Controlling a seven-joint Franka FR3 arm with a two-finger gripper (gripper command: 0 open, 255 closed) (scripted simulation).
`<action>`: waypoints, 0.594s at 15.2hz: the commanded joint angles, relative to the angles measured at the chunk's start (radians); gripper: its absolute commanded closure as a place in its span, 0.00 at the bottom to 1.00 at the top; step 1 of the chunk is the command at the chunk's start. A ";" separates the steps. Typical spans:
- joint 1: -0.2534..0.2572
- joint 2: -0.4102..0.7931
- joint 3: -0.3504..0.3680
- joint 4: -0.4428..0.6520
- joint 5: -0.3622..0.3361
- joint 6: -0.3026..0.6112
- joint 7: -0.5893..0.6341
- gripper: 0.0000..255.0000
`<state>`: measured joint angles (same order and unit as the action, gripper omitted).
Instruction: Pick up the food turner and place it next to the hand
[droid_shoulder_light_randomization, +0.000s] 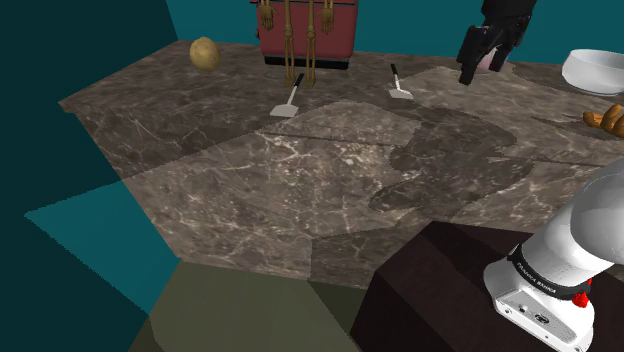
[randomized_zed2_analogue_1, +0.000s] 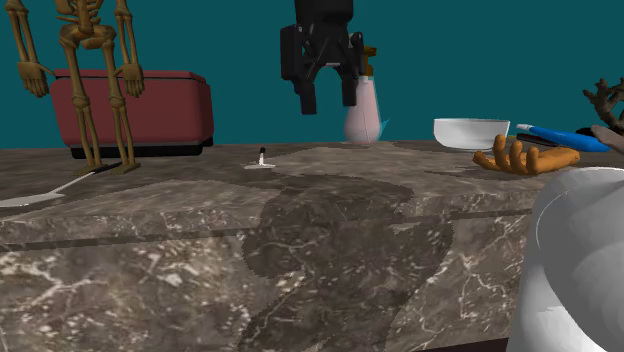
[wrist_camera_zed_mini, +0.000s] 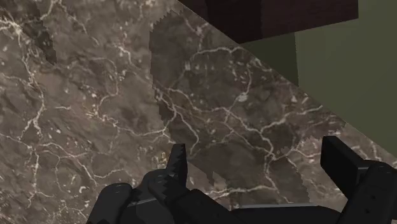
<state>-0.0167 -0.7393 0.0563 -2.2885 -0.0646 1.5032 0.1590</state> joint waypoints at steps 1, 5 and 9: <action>0.000 0.000 0.000 0.000 0.000 0.000 0.000 0.00; -0.041 0.134 0.007 0.050 0.011 0.101 0.097 0.00; -0.078 0.271 0.009 0.118 0.016 0.185 0.190 0.00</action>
<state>-0.0841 -0.5058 0.0672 -2.1932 -0.0482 1.6681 0.3268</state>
